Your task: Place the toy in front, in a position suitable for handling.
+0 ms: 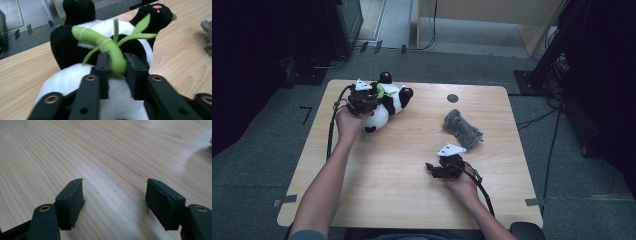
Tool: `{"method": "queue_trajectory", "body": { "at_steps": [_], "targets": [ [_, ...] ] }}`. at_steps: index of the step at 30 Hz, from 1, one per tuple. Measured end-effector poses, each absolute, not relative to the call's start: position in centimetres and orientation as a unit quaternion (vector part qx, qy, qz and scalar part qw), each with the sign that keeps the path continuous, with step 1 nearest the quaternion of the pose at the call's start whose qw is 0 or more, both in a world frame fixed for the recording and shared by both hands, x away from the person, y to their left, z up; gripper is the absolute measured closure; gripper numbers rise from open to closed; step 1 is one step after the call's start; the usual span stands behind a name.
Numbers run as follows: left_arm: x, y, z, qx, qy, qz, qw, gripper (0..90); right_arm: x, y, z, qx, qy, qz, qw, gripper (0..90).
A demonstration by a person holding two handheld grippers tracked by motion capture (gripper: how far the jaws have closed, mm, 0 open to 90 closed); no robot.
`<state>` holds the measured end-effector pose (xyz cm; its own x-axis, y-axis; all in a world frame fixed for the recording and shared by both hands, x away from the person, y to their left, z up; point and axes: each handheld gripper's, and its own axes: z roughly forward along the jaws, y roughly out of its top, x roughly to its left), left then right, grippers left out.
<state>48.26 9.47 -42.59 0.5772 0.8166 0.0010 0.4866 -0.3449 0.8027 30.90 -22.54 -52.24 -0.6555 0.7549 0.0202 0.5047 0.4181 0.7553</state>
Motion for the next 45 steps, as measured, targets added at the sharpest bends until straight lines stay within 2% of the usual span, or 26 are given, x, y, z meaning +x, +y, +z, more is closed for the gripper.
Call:
{"method": "queue_trajectory", "body": {
  "at_steps": [7,14,22,45],
  "targets": [
    [48.0,9.6,-41.8,0.785,0.414,0.203,0.414,81.5,30.8,-22.5,-52.2,0.386,0.823,0.381,0.166,31.1],
    [47.2,9.7,-40.8,0.781,0.409,0.207,0.424,81.9,30.8,-22.5,-52.2,0.386,0.824,0.381,0.164,31.2],
    [45.6,9.3,-39.4,0.794,0.391,0.182,0.428,81.9,31.2,-22.9,-51.6,0.396,0.817,0.389,0.154,33.4],
    [37.9,6.9,-37.1,0.809,0.326,0.138,0.470,81.7,32.6,-27.3,-47.0,0.435,0.754,0.456,0.186,35.6]
  ]
}}
